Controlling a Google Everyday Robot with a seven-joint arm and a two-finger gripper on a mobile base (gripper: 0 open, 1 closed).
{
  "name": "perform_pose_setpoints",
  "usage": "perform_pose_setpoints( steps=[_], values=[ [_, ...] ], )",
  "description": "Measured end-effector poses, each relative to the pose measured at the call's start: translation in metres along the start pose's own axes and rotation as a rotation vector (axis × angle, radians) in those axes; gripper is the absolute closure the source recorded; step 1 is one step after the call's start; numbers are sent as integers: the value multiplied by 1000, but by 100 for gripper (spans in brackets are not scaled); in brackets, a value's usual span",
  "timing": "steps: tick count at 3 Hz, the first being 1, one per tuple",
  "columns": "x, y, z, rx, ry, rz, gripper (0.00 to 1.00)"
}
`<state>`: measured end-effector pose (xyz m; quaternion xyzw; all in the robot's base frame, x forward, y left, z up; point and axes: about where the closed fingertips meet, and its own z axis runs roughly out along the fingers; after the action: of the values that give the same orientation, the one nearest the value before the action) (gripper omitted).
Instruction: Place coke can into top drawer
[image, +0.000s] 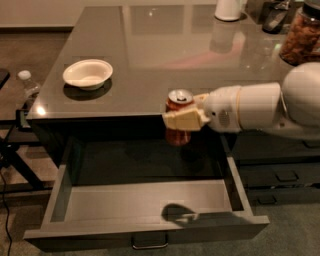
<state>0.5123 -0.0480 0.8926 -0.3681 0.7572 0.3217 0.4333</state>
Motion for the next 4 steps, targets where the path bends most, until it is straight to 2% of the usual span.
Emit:
perform_pose_setpoints(
  steps=[1, 2, 4],
  values=[
    [43, 17, -2, 23, 40, 51, 100],
    [81, 30, 7, 0, 73, 114, 100],
    [90, 34, 13, -8, 79, 132, 100]
  ],
)
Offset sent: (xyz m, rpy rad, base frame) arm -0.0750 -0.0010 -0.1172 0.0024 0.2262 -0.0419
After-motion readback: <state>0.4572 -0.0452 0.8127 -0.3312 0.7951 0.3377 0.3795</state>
